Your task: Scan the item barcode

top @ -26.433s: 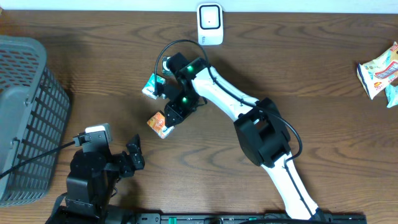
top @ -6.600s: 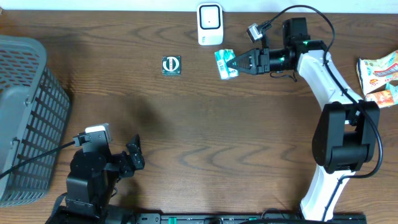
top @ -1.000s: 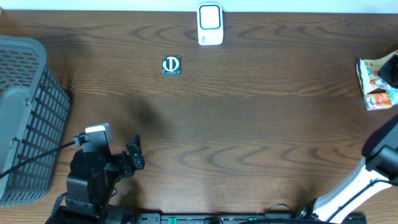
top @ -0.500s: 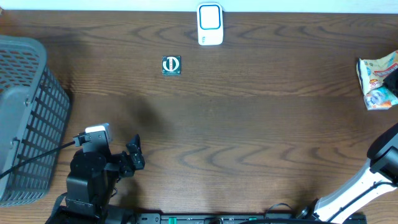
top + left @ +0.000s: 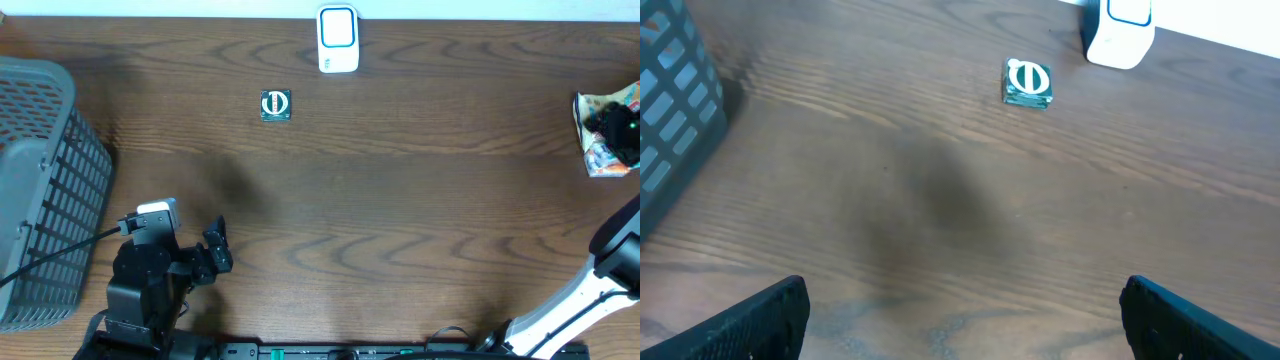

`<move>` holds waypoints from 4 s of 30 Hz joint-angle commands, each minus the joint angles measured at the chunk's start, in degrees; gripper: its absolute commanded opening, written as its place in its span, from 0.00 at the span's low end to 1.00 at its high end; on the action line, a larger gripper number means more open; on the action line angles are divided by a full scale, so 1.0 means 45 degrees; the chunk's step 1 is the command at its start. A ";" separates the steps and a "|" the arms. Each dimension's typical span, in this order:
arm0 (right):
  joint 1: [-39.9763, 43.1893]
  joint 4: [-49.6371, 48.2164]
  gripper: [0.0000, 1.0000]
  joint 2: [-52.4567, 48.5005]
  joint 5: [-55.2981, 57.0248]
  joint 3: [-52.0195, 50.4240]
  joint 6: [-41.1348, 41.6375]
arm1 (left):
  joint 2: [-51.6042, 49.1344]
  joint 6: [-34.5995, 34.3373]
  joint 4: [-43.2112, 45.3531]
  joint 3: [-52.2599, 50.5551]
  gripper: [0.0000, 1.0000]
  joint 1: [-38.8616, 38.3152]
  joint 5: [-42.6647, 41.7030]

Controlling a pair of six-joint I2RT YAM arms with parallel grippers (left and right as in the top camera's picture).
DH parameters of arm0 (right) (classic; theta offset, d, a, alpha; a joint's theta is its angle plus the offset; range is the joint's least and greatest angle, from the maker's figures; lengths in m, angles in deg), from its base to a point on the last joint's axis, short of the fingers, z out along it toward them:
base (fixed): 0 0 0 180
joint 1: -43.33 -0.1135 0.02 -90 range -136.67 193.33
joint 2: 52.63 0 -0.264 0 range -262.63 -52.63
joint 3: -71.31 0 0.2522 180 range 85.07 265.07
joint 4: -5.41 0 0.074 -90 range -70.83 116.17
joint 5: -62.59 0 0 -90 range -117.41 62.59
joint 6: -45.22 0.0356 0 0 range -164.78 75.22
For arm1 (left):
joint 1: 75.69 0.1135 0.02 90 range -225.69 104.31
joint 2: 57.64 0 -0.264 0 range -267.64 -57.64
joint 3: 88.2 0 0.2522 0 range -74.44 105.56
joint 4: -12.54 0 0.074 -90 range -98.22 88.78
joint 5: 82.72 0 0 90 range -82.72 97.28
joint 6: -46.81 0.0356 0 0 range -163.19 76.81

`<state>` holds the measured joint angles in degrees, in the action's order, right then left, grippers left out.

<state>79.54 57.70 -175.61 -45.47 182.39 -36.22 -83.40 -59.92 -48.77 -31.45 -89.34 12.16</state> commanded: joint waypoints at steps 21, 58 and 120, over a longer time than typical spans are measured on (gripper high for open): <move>-0.6606 -0.2579 0.78 -0.0010 -0.2443 -0.0117 0.0287 | 0.0015 -0.0068 0.0019 -0.0005 0.97 0.0000 0.0165; -1.6723 -0.9568 0.98 -0.3517 0.5892 -0.0117 0.0272 | 0.0015 -0.0068 0.0019 -0.0005 0.98 0.0005 0.0165; -1.6402 -1.0001 0.01 -0.2380 0.5926 0.0039 0.0874 | 0.0015 -0.0068 0.0019 -0.0005 0.98 0.0005 0.0165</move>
<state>5.97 13.04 -189.40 -19.86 181.98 -34.10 -83.40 -59.92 -48.75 -31.45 -89.34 12.16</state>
